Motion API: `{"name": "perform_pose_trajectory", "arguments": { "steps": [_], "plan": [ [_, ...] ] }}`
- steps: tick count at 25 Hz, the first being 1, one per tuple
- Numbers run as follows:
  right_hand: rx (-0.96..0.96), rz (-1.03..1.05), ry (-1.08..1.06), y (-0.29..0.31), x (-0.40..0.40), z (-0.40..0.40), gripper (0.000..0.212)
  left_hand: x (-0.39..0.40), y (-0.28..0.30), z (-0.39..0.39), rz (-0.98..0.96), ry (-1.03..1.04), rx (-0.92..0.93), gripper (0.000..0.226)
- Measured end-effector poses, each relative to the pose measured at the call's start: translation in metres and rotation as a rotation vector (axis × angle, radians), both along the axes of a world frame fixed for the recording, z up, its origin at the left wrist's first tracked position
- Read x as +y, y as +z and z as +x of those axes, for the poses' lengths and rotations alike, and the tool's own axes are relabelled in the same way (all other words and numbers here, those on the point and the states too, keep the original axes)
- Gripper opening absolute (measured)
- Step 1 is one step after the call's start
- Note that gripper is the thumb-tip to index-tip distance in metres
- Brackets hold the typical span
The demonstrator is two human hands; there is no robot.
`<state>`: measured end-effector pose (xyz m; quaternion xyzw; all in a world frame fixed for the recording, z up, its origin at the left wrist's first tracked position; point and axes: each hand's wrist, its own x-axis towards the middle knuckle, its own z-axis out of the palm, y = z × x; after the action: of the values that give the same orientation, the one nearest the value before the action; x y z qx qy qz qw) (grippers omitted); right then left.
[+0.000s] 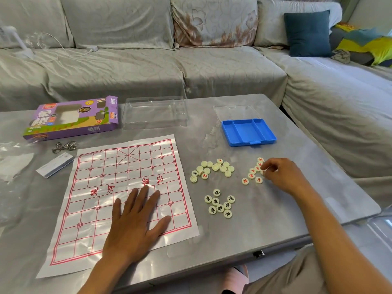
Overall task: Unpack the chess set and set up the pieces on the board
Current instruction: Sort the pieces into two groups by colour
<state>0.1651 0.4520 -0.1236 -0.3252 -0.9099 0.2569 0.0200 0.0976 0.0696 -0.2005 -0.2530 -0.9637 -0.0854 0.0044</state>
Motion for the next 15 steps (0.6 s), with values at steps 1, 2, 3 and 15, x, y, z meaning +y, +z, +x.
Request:
{"name": "perform_pose_trajectory", "arguments": {
  "steps": [1, 2, 3, 15],
  "plan": [
    [-0.009, -0.002, 0.028, 0.000, -0.007, -0.002, 0.008, 0.000, 0.000, 0.000, 0.001, -0.002, 0.006, 0.086],
    [-0.002, -0.001, 0.063, -0.002, -0.015, -0.006, 0.013, 0.000, -0.001, 0.000, 0.001, -0.007, 0.009, 0.084],
    [0.006, -0.003, 0.107, -0.005, -0.025, -0.010, 0.019, -0.001, -0.002, 0.001, 0.001, -0.012, 0.009, 0.082],
    [0.141, 0.188, 0.198, -0.039, -0.074, -0.034, 0.023, 0.000, -0.005, 0.000, 0.010, -0.002, 0.018, 0.080]
  ]
}}
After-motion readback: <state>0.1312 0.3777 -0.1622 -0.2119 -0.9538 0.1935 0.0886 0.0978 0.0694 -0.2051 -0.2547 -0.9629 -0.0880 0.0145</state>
